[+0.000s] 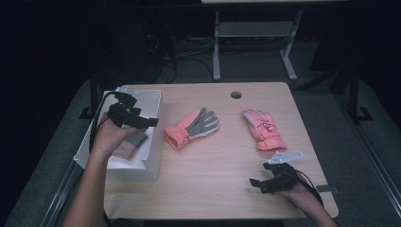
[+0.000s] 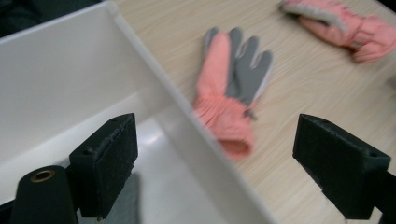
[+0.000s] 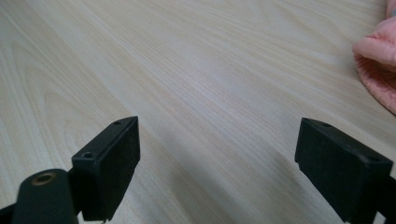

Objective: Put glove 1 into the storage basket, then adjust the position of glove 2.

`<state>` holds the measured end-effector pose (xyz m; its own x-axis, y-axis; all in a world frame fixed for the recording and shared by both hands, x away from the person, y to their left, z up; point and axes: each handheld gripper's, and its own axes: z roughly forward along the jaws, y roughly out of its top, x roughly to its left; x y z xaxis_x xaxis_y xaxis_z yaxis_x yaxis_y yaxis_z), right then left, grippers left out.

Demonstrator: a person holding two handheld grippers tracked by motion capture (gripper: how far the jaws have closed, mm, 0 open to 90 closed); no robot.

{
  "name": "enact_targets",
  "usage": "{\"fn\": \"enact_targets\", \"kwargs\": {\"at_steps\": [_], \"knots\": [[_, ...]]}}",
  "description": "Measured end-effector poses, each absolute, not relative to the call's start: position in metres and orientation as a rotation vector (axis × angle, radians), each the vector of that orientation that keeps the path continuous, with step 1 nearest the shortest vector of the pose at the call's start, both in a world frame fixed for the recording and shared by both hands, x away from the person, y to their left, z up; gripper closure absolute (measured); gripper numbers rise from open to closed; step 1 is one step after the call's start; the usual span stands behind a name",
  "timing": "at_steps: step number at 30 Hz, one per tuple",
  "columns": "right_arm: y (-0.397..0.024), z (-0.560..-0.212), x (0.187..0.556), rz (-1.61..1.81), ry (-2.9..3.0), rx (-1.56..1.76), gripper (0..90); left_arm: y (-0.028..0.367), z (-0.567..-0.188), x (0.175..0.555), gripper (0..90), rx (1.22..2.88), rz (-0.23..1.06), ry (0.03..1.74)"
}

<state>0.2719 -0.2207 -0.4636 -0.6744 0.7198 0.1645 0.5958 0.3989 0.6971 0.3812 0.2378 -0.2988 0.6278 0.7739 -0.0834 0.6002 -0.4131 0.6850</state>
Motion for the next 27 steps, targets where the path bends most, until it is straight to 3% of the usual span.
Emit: {"fn": "enact_targets", "kwargs": {"at_steps": [18,25,27], "knots": [[-0.220,-0.461,0.270,1.143,2.490,1.163,13.7,0.147,-0.313,0.364,14.9,2.160,0.254,0.943],[-0.219,-0.462,0.270,1.144,2.495,1.151,13.7,0.118,-0.330,0.368,23.6,2.211,0.207,0.894],[-0.220,-0.462,0.271,1.140,2.496,1.150,13.7,0.111,-0.334,0.369,30.0,2.222,0.204,0.873]]}}
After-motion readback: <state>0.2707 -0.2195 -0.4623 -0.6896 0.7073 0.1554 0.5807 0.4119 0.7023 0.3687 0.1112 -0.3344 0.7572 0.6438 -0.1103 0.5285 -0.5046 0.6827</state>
